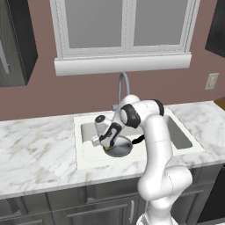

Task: Pick the pan and sponge and place them into the sink. Then turn on the water.

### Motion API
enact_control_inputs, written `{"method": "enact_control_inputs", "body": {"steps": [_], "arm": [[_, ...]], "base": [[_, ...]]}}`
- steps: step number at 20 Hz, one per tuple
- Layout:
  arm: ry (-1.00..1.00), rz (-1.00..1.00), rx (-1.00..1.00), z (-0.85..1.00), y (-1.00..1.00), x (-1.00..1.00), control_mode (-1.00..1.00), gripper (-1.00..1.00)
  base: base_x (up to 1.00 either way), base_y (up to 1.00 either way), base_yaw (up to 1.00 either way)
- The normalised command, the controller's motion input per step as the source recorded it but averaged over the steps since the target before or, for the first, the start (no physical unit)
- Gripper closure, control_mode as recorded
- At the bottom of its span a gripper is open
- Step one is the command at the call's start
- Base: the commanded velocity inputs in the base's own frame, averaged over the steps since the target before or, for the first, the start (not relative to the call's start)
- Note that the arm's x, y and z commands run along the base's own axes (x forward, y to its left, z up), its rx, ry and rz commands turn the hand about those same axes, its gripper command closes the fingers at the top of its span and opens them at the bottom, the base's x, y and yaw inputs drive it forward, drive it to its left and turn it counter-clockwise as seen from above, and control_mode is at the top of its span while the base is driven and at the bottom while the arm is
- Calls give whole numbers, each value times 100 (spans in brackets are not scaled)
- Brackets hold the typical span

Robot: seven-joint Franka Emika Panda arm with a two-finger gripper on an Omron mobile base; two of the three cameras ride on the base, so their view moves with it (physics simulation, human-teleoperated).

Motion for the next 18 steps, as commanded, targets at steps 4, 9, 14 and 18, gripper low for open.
{"method": "enact_control_inputs", "body": {"steps": [4, 9, 14, 18], "arm": [[6, 0, 0, -19, 1, 24, -100, 100], [9, 0, 0, -24, 0, 11, -100, 100], [9, 0, 0, -30, 0, 3, -100, -100], [5, -1, 1, -20, -3, 0, -100, -100]], "base": [[0, 0, 0], [0, 0, 0], [0, 0, 0], [0, 0, 0]]}}
